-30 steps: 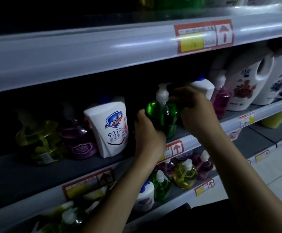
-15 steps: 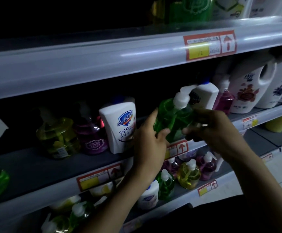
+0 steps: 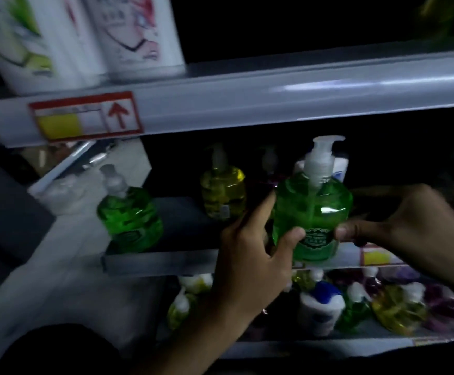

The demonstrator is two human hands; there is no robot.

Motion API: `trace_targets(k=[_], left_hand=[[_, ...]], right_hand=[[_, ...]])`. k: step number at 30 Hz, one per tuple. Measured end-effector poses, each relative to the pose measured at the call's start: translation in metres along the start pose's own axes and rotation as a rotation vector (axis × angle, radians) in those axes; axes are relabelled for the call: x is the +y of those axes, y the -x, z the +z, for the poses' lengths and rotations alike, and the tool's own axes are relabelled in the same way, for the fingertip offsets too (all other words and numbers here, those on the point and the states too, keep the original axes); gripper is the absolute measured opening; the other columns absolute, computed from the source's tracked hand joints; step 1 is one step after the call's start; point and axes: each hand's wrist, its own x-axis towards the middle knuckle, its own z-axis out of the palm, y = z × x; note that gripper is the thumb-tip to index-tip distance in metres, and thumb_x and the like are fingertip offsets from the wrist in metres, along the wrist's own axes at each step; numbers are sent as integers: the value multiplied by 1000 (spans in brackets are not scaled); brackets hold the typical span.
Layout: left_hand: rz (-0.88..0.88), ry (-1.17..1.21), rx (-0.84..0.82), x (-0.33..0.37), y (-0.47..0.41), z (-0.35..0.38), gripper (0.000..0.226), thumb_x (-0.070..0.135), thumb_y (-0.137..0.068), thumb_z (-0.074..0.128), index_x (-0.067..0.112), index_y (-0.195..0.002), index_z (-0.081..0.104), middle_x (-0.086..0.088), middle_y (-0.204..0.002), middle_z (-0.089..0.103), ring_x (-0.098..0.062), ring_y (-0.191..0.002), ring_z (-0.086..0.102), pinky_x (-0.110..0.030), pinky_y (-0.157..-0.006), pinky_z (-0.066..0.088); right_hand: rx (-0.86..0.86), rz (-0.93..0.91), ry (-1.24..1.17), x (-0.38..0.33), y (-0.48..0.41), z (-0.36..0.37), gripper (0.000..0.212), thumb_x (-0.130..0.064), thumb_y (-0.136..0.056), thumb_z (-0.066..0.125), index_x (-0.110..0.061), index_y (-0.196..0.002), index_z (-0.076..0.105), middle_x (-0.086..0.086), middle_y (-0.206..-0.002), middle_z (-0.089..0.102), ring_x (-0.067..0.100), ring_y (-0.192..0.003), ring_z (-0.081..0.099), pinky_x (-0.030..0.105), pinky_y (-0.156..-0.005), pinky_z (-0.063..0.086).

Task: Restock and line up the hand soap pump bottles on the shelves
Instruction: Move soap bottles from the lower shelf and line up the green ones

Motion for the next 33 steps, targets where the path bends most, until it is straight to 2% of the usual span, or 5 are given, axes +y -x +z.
trace_targets(k=[10, 21, 26, 29, 33], left_hand=[[-297, -34, 129, -61, 20, -77, 58, 27, -94, 56, 44, -144, 30, -9, -90, 68, -25, -81, 64, -44, -73, 55], [-439, -297, -85, -77, 12, -113, 67, 23, -97, 51, 31, -153, 14, -9, -104, 62, -18, -83, 66, -37, -76, 57], [-174, -539, 143, -64, 2, -145, 15, 15, -91, 59, 18, -103, 67, 0, -78, 66, -6, -54, 55, -19, -49, 47], [-147, -584, 417, -69, -6, -171, 6, 17, -81, 63, 17, -85, 59, 1, -88, 53, -13, -73, 53, -11, -59, 33], [-331, -372, 236, -92, -9, -180, 45, 35, -75, 72, 25, -110, 46, 0, -117, 47, -13, -106, 46, -8, -70, 30]], right_hand=[[30, -249, 261, -34, -52, 120, 48, -54, -64, 76, -26, -102, 71, -11, -72, 70, 3, -70, 64, 17, -63, 47], [-6, -213, 163, -32, -60, 178, 75, -40, -76, 77, -33, -141, 38, -5, -89, 69, 8, -65, 63, 24, -63, 50], [-60, -213, 201, -34, -57, 186, 102, -37, -70, 83, -53, -143, 14, -2, -103, 67, 18, -72, 64, 29, -60, 49], [-43, -213, 187, -38, -57, 191, 100, -36, -71, 83, -51, -143, 15, -3, -109, 62, 16, -75, 61, 33, -62, 52], [0, -234, 153, -45, -58, 206, 90, -22, -75, 79, -41, -142, 22, 8, -134, 51, 30, -111, 57, 47, -82, 54]])
